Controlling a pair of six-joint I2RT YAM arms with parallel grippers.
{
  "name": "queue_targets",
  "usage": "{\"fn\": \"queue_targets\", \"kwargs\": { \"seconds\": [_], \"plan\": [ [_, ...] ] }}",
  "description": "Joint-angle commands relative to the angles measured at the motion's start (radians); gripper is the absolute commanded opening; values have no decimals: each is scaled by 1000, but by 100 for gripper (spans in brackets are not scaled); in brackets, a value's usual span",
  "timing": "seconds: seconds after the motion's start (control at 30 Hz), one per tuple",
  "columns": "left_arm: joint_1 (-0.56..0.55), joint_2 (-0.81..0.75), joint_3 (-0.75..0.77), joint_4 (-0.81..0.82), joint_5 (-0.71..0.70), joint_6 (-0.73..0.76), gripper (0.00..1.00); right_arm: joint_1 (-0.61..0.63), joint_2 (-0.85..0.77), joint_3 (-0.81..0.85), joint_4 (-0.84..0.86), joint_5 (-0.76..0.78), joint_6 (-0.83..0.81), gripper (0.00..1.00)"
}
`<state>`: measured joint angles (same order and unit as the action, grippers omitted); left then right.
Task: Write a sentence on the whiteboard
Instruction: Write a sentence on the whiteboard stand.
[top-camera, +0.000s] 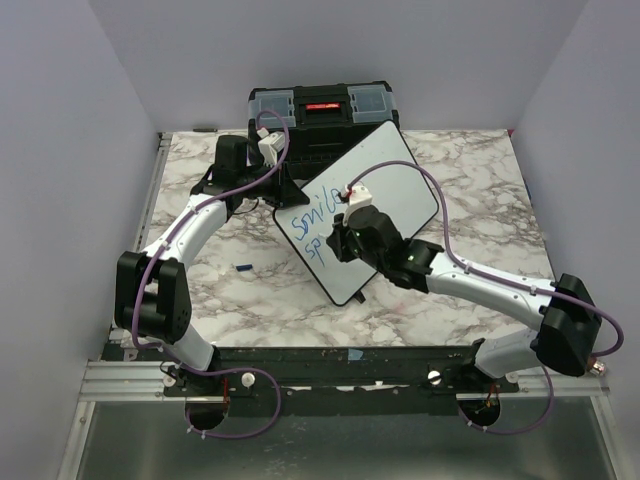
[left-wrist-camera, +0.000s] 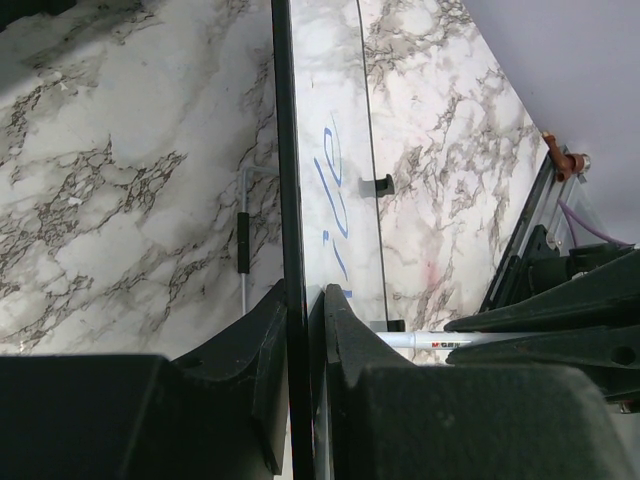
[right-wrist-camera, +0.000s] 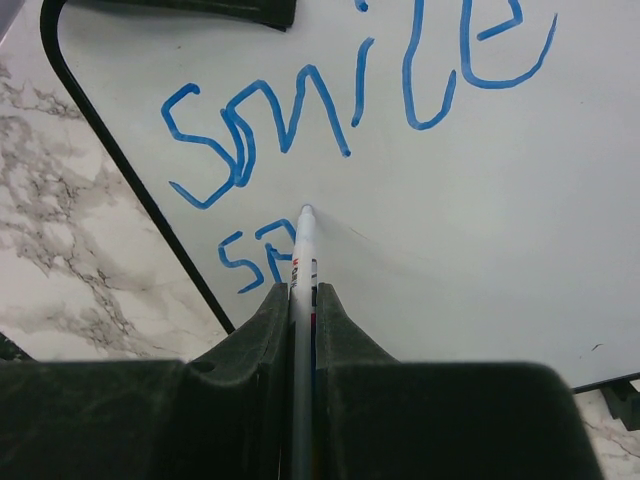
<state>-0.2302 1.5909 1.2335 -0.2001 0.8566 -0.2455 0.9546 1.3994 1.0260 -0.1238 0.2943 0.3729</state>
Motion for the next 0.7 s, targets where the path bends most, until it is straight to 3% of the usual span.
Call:
{"fn": "queue_targets", "kwargs": {
  "seconds": [0.0, 0.67],
  "plan": [
    [-9, -43, 7, 104, -1, 72, 0, 1, 22, -29, 3, 39, -7, 1],
    [-11, -46, 10, 103, 0, 75, 0, 2, -46, -102, -68, -30, 56, 1]
  ]
}}
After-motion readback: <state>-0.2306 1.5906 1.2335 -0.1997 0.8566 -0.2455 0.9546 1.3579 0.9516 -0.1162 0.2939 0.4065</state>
